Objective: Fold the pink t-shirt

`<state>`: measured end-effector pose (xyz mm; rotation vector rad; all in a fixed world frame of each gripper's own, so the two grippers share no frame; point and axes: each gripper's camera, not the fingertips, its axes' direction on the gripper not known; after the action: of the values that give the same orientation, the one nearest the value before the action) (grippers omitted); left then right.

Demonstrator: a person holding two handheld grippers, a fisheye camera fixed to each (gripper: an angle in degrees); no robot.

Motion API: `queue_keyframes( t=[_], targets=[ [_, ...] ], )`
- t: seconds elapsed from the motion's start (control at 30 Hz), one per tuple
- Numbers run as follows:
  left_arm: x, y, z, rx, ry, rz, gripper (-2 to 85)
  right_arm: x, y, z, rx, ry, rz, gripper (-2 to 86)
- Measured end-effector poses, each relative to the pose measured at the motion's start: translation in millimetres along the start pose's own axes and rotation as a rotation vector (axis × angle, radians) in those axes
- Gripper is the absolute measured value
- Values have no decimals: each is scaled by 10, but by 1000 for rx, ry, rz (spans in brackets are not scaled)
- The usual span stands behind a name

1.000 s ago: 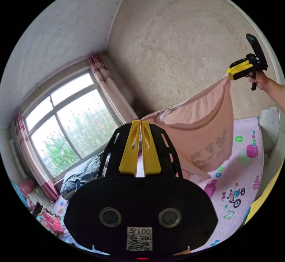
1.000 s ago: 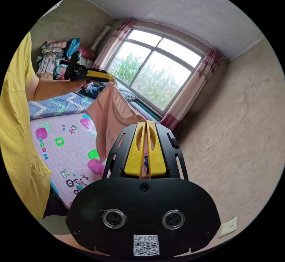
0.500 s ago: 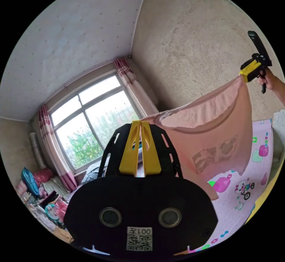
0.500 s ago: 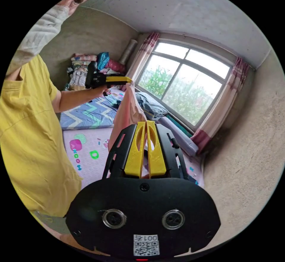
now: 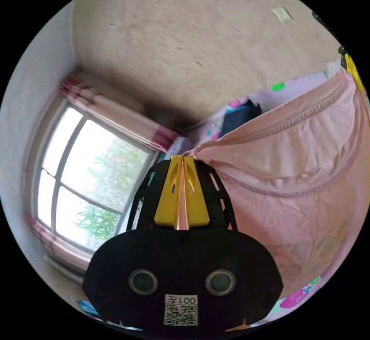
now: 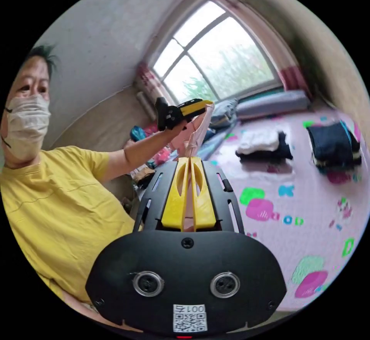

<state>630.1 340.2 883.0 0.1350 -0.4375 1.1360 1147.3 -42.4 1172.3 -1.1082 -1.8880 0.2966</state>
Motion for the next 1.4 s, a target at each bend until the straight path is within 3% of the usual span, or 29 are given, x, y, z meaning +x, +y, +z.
queue_keyframes(
  t=[0.23, 0.47, 0.67, 0.77, 1.0, 1.17, 1.27, 1.3, 1.4],
  targets=[
    [2114, -286, 2543, -375, 415, 197, -16, 2219, 1464, 348, -202, 240, 538, 7],
    [2804, -658, 3284, -384, 423, 316, -16, 3245, 1968, 281, -341, 370, 649, 10],
    [2548, -991, 3664, -297, 313, 309, -7, 3700, 1994, 57, -296, 390, 673, 31],
    [2244, -1096, 3861, -278, 372, 173, 16, 3819, 1994, -56, -236, 388, 654, 68],
    [1261, -1099, 4543, -343, 652, -259, 41, 3816, 1979, -442, -102, 430, 617, 98],
    [411, -757, 5031, -264, 1047, -711, 42, 3464, 1990, -623, -35, 347, 551, 92],
    [24, -477, 5307, -175, 1263, -990, 47, 3277, 2061, -492, -104, 273, 559, 89],
    [-95, -425, 5375, -179, 1261, -1034, 47, 3249, 2079, -458, -118, 261, 561, 89],
    [-292, -553, 5362, -263, 1059, -837, 49, 3181, 2131, -294, -171, 216, 565, 86]
  ],
)
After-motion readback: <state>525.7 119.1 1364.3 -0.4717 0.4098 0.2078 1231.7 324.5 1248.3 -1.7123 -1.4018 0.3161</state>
